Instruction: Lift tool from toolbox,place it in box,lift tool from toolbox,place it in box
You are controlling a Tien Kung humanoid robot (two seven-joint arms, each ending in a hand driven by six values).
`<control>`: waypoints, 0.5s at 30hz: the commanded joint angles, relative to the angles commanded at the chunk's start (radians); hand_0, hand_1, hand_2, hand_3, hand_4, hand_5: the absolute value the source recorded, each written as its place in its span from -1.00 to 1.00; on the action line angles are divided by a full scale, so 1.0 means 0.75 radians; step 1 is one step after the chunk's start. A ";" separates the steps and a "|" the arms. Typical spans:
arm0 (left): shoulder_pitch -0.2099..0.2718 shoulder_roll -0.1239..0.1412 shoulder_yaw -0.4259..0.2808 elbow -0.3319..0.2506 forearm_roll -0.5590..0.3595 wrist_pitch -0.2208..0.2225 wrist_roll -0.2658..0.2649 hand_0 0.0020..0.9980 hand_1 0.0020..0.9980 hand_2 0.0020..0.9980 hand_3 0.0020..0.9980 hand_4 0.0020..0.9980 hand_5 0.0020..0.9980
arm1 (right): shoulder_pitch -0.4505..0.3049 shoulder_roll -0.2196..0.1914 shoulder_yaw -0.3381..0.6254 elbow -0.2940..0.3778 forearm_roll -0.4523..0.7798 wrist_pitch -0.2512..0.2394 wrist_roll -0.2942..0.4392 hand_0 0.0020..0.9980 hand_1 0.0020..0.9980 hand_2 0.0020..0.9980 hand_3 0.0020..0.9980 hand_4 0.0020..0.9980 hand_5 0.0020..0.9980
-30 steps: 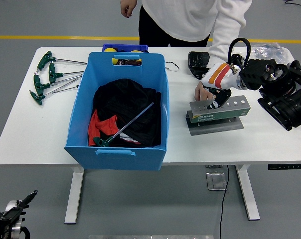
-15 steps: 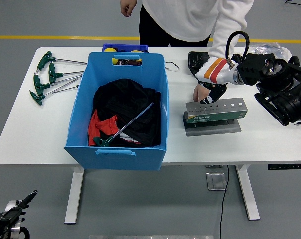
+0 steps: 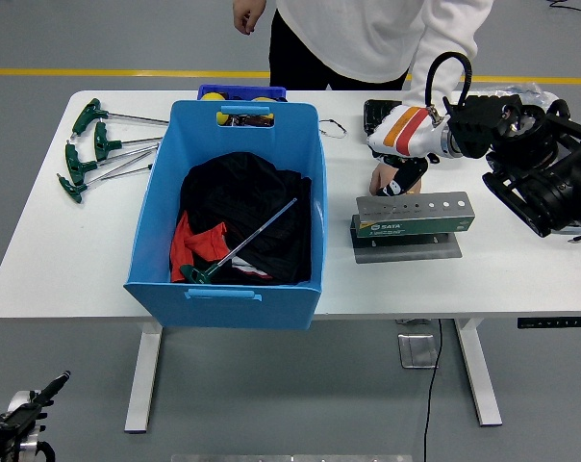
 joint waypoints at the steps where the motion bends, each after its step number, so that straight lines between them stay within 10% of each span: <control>1: 0.001 0.000 -0.001 0.000 0.001 0.000 0.000 0.58 0.74 0.70 0.55 0.51 0.39 | 0.002 -0.002 0.002 0.000 -0.004 0.007 0.001 -1.00 -1.00 -1.00 -1.00 0.61 0.12; 15: 0.040 0.011 -0.062 0.002 0.057 0.000 -0.002 0.57 0.74 0.70 0.54 0.52 0.39 | 0.080 -0.045 0.023 0.048 -0.056 0.098 0.061 -1.00 -1.00 -1.00 -1.00 0.52 0.07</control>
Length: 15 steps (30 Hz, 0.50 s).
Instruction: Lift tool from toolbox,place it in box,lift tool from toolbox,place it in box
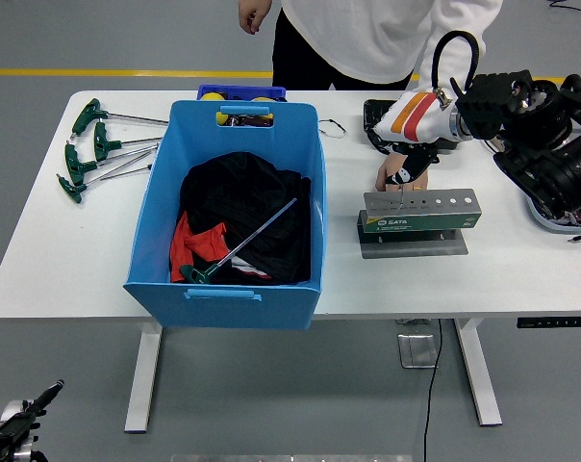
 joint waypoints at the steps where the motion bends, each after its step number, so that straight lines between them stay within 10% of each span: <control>1: 0.003 0.001 -0.004 0.000 0.002 0.001 0.000 0.56 0.73 0.70 0.54 0.51 0.39 | 0.005 -0.003 0.003 0.004 -0.004 0.007 0.004 -1.00 -1.00 -1.00 -1.00 0.53 0.08; 15: 0.039 0.016 -0.016 0.002 -0.003 0.006 -0.006 0.56 0.73 0.69 0.54 0.52 0.39 | 0.076 -0.062 0.030 0.088 -0.031 0.113 0.030 -1.00 -1.00 -1.00 -1.00 0.48 0.02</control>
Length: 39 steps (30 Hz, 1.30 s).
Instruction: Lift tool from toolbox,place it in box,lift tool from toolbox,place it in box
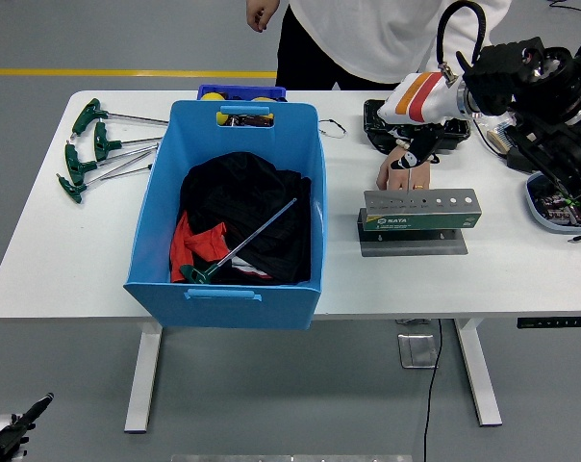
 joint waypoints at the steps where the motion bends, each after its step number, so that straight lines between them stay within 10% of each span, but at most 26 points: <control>1: 0.001 0.001 -0.001 0.000 -0.001 0.000 0.000 0.56 0.73 0.69 0.54 0.52 0.39 | 0.005 -0.003 0.000 0.004 -0.001 0.002 0.001 -1.00 -1.00 -1.00 -1.00 0.48 0.02; 12: 0.021 0.010 -0.010 0.000 -0.001 0.002 0.001 0.55 0.72 0.69 0.54 0.51 0.38 | 0.110 -0.030 -0.073 0.105 0.113 -0.009 -0.040 -1.00 -1.00 -1.00 -1.00 0.48 0.01; 20: 0.028 0.007 -0.022 -0.002 0.009 0.002 0.009 0.55 0.72 0.69 0.54 0.51 0.39 | 0.200 0.000 -0.253 0.271 0.449 -0.140 -0.185 -1.00 -1.00 -1.00 -1.00 0.47 0.01; 29: 0.018 0.003 -0.017 -0.002 0.014 -0.003 0.013 0.55 0.72 0.69 0.54 0.51 0.39 | 0.102 0.089 0.015 0.362 0.659 -0.331 -0.248 -0.99 -1.00 -0.92 -0.97 0.52 -0.01; 39: 0.001 0.010 -0.012 -0.002 0.038 -0.011 0.017 0.55 0.72 0.69 0.54 0.52 0.39 | 0.044 0.204 -0.090 0.367 0.819 -0.505 -0.277 -0.85 -0.94 -0.81 -0.83 0.52 -0.07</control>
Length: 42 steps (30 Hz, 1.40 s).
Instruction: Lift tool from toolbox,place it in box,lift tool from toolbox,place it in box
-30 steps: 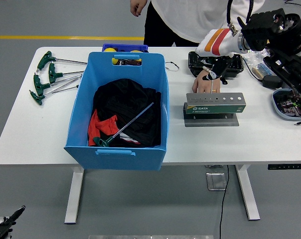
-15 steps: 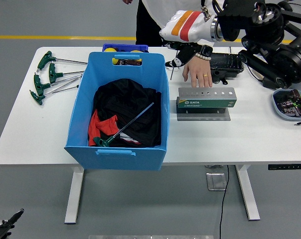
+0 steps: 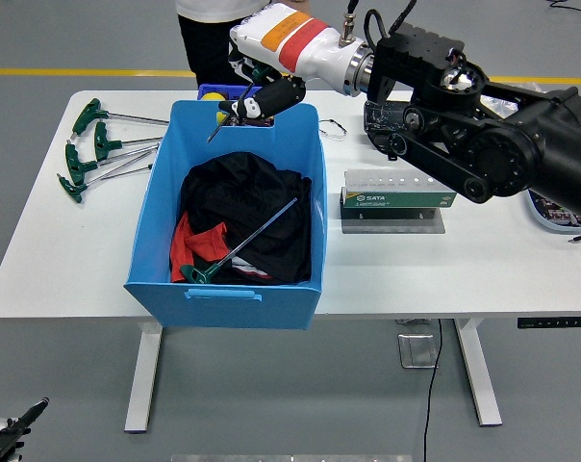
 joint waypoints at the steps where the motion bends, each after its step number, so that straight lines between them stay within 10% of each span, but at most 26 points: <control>1: -0.001 0.000 0.001 0.000 0.002 0.000 0.001 0.55 0.72 0.69 0.55 0.51 0.39 | -0.003 0.009 -0.013 -0.001 -0.002 0.003 -0.004 -0.50 -0.74 -0.53 -0.47 0.60 -0.16; 6: -0.003 0.003 -0.003 0.000 0.018 -0.006 0.003 0.55 0.72 0.69 0.55 0.51 0.39 | -0.015 0.033 -0.065 -0.009 -0.025 0.099 -0.024 -0.50 -0.74 -0.53 -0.47 0.60 -0.16; 7: -0.003 0.003 -0.004 0.000 0.025 -0.008 0.004 0.55 0.72 0.69 0.54 0.52 0.40 | -0.016 0.035 -0.073 -0.011 -0.028 0.119 -0.015 -0.08 -0.16 0.09 0.05 0.57 -0.08; 12: -0.001 0.004 -0.010 -0.001 0.045 -0.014 0.012 0.55 0.72 0.69 0.54 0.52 0.40 | -0.030 0.042 -0.100 0.001 -0.079 0.179 0.004 -0.08 -0.16 0.09 0.05 0.57 -0.08; 13: -0.001 0.004 -0.011 -0.002 0.049 -0.015 0.014 0.55 0.72 0.69 0.55 0.51 0.40 | -0.032 0.043 -0.104 0.002 -0.087 0.186 0.002 0.13 0.17 0.43 0.15 0.62 -0.06; 29: 0.001 0.001 -0.004 -0.003 0.043 -0.023 0.024 0.55 0.72 0.69 0.55 0.51 0.40 | -0.078 -0.003 -0.060 -0.014 -0.136 0.151 0.024 0.46 0.40 0.61 0.50 0.68 -0.03; 42: 0.012 -0.001 0.012 -0.001 0.024 -0.032 0.035 0.55 0.72 0.69 0.55 0.51 0.41 | -0.141 -0.234 0.145 0.058 -0.051 0.157 0.015 0.55 0.47 0.64 0.55 0.72 -0.05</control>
